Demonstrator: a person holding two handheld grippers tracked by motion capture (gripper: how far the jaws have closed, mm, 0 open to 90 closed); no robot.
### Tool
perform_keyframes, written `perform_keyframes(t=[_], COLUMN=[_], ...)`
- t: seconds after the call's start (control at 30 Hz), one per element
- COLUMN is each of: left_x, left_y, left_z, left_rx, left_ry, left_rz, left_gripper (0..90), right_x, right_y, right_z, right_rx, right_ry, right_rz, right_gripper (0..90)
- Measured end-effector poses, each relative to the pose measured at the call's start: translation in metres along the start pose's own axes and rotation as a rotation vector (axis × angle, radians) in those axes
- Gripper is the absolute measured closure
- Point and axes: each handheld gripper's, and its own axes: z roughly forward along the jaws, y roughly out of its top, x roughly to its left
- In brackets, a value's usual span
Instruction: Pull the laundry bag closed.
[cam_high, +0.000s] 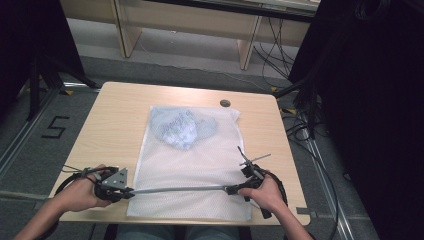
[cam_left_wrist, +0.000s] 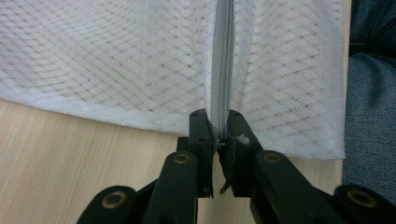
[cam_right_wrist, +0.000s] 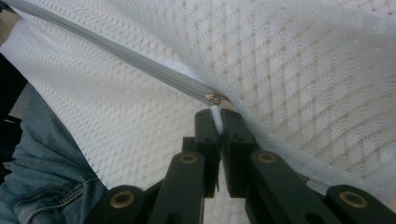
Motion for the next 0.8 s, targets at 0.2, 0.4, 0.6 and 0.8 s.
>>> perform_keyframes(t=[0.2,0.4,0.6,0.8], left_x=[-0.001,0.001,-0.002,-0.001], left_y=[0.000,0.001,0.001,0.002], left_z=[0.000,-0.002,-0.002,-0.004], left_rx=[-0.023,0.000,-0.039,-0.020], left_ry=[-0.004,-0.011,-0.004,0.008], left_rz=[-0.023,0.002,-0.029,-0.002], left_gripper=[82.6,82.6,82.6,82.7], right_x=[-0.001,-0.003,-0.001,-0.006], right_y=[-0.002,-0.005,-0.006,-0.010], right_z=[-0.003,-0.007,-0.012,-0.018], right_rx=[-0.010,-0.009,0.010,0.003], right_ry=[-0.002,-0.009,-0.009,-0.020], right_rz=[0.012,0.010,0.042,0.054], right_gripper=[87.1,87.1,87.2,87.1])
